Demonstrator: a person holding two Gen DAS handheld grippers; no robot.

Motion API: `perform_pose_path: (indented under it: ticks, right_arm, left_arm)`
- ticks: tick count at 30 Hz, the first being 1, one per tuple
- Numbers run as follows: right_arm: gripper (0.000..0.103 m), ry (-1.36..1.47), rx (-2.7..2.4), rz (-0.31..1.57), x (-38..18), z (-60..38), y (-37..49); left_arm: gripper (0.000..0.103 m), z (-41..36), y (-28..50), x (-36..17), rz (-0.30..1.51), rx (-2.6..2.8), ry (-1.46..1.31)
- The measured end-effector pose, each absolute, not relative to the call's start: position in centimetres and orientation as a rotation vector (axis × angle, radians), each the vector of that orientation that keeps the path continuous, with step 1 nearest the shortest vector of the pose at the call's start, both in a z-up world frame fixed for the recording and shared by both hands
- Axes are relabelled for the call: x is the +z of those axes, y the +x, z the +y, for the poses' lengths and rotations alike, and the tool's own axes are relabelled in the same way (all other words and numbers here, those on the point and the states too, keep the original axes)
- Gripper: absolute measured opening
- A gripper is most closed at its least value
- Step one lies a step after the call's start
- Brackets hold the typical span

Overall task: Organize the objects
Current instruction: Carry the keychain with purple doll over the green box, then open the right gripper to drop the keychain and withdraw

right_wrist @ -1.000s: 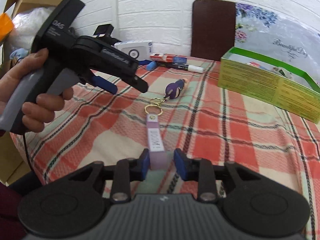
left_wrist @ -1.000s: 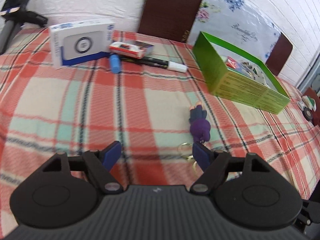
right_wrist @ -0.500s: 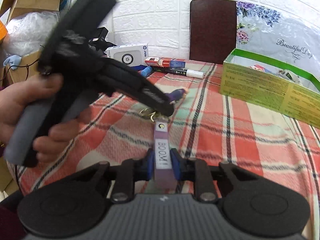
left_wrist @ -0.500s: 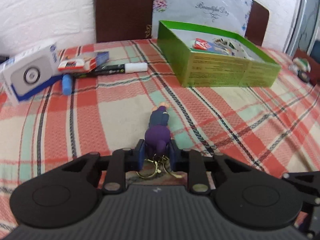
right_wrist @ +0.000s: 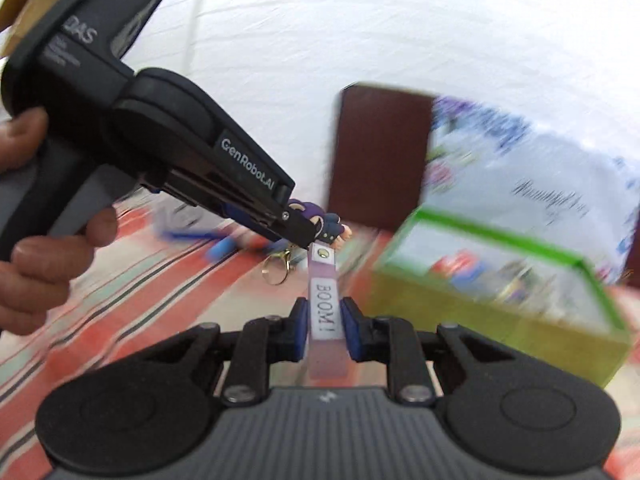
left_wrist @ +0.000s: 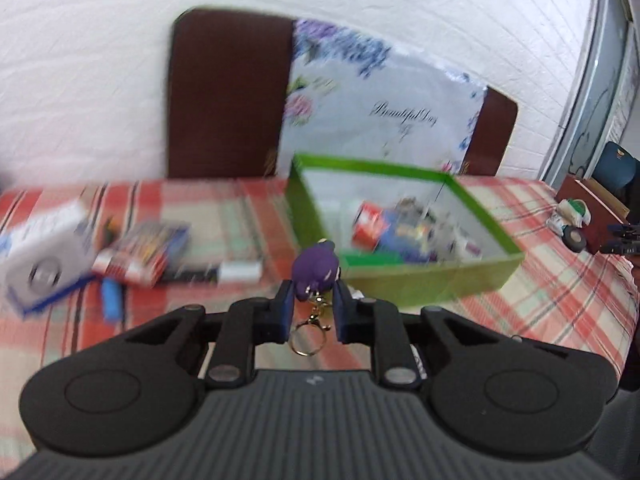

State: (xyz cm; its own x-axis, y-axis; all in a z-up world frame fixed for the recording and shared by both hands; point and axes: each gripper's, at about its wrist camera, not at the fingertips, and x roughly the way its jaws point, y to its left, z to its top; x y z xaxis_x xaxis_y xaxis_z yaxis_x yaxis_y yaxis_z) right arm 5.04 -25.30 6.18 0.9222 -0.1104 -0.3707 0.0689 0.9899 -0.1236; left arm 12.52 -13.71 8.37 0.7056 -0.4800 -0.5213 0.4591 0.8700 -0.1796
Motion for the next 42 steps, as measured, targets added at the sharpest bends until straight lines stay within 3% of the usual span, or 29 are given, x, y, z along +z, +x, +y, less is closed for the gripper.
perform_pose_path:
  ticks: [9,12,13,14,17,19,20,21,26,38,42]
  right_arm:
    - [0.019,-0.018,-0.354,0.383,6.3,-36.0,12.0]
    - [0.021,-0.011,-0.416,0.432,5.2,-38.0,13.5]
    - [0.026,-0.009,-0.427,0.462,4.8,-38.7,14.0]
    - [0.036,-0.012,-0.450,0.484,4.4,-39.1,14.4]
    - [0.053,0.010,-0.482,0.434,4.6,-38.9,13.0]
    - [0.054,0.025,-0.460,0.390,4.9,-38.0,11.5]
    - [0.054,0.020,-0.454,0.371,5.0,-37.4,10.6]
    - [0.054,0.016,-0.447,0.352,5.2,-36.7,9.8]
    - [0.055,0.075,-0.370,0.339,5.3,-33.4,6.5]
    - [0.059,0.164,-0.177,0.619,1.5,-27.3,8.6]
    - [0.060,0.115,-0.124,0.640,1.5,-25.0,10.4]
  left_arm:
    - [0.019,-23.6,19.3,8.7,0.571,-0.540,0.034]
    - [0.028,-24.8,20.6,7.6,0.602,-0.461,0.081]
    - [0.037,-24.8,20.8,7.1,0.626,-0.422,0.094]
    - [0.040,-24.6,20.9,6.8,0.646,-0.397,0.097]
    - [0.040,-23.3,20.0,6.4,0.658,-0.418,0.083]
    - [0.043,-22.9,18.7,6.5,0.633,-0.429,0.109]
    - [0.053,-22.7,17.8,6.6,0.618,-0.410,0.129]
    - [0.056,-22.7,17.1,6.6,0.601,-0.391,0.147]
    - [0.057,-20.7,14.5,6.3,0.598,-0.377,0.147]
    - [0.058,-11.1,13.6,0.6,0.786,-0.156,0.110]
    - [0.065,-6.3,11.9,-0.6,0.717,-0.101,0.090]
